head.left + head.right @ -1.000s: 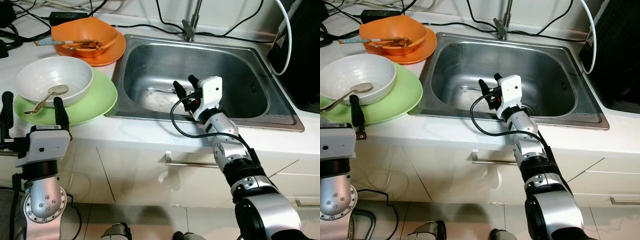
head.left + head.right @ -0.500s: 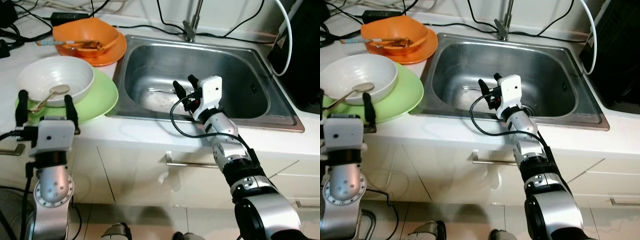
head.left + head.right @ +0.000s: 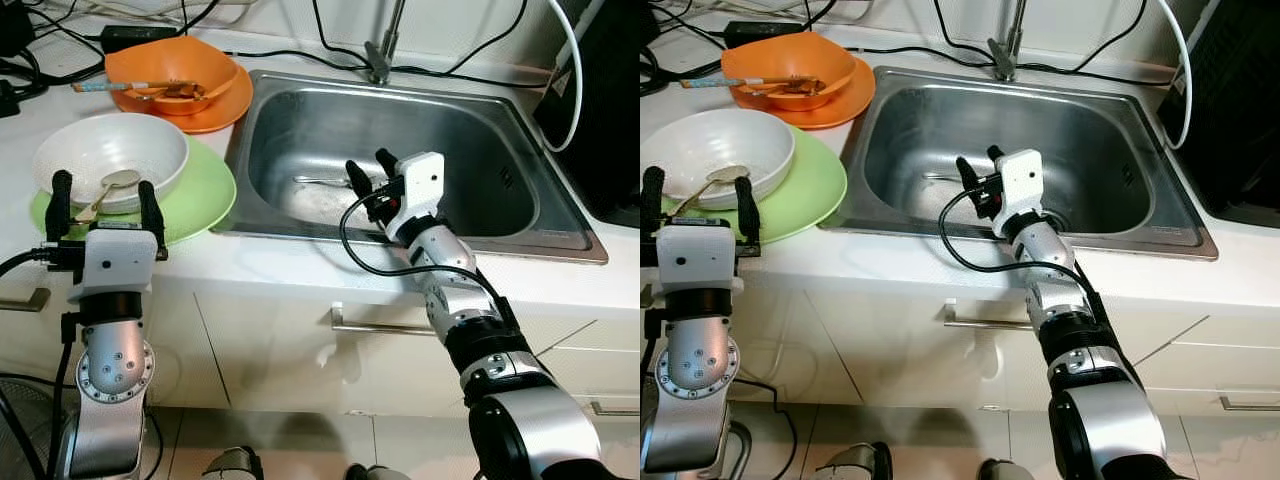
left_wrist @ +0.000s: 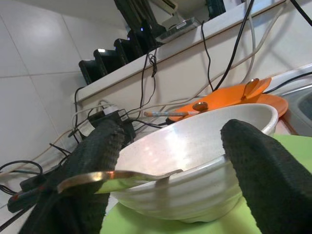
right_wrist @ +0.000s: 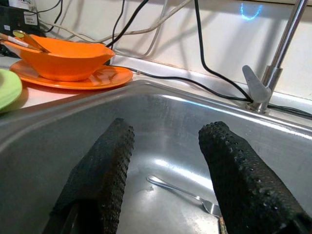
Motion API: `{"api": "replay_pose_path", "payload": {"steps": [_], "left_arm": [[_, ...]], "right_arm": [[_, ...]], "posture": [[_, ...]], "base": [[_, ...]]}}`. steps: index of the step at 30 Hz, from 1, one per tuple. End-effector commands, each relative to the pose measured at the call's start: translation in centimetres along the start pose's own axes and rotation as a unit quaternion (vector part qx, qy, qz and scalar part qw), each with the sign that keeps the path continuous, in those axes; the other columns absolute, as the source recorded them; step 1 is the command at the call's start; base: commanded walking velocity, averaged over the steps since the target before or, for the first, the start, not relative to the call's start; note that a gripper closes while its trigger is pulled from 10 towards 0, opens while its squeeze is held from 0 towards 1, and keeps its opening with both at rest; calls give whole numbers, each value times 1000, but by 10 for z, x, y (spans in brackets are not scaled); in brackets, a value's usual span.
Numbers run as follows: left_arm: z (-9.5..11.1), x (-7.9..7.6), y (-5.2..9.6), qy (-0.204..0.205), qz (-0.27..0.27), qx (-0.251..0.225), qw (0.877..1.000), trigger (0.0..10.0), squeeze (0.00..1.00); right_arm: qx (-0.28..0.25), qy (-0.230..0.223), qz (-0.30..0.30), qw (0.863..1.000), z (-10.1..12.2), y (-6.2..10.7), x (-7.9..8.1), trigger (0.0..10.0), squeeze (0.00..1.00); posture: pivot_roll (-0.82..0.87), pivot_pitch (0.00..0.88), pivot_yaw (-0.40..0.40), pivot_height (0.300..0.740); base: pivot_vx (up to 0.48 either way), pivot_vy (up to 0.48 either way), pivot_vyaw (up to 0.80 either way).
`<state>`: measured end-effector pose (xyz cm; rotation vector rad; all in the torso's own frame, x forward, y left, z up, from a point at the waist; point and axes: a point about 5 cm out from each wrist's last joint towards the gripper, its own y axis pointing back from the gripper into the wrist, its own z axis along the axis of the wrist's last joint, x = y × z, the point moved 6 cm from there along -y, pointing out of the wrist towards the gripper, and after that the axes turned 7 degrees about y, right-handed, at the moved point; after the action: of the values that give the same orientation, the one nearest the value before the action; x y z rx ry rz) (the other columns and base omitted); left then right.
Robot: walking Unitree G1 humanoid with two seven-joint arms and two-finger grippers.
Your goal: Kitchen organization
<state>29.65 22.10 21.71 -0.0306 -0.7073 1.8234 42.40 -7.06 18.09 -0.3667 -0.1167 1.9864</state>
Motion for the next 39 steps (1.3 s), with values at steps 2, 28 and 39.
{"api": "replay_pose_path", "payload": {"steps": [2, 28, 39], "left_arm": [[2, -6, -2, 6, -7, -3, 1000, 0, 0], [6, -11, -6, 10, -12, -11, 1000, 0, 0], [6, -10, -7, 8, -11, -14, 1000, 0, 0]], "right_arm": [[0, 2, -14, 1000, 0, 2, -9, 10000, 0], [-2, 2, -13, 1000, 1, 1, -8, 10000, 0], [-1, 1, -14, 1000, 0, 1, -7, 10000, 0]], "posture": [[48, 82, -65, 740], [48, 69, -62, 740], [51, 64, -63, 740]], "base": [[0, 0, 0], [0, 0, 0], [0, 0, 0]]}}
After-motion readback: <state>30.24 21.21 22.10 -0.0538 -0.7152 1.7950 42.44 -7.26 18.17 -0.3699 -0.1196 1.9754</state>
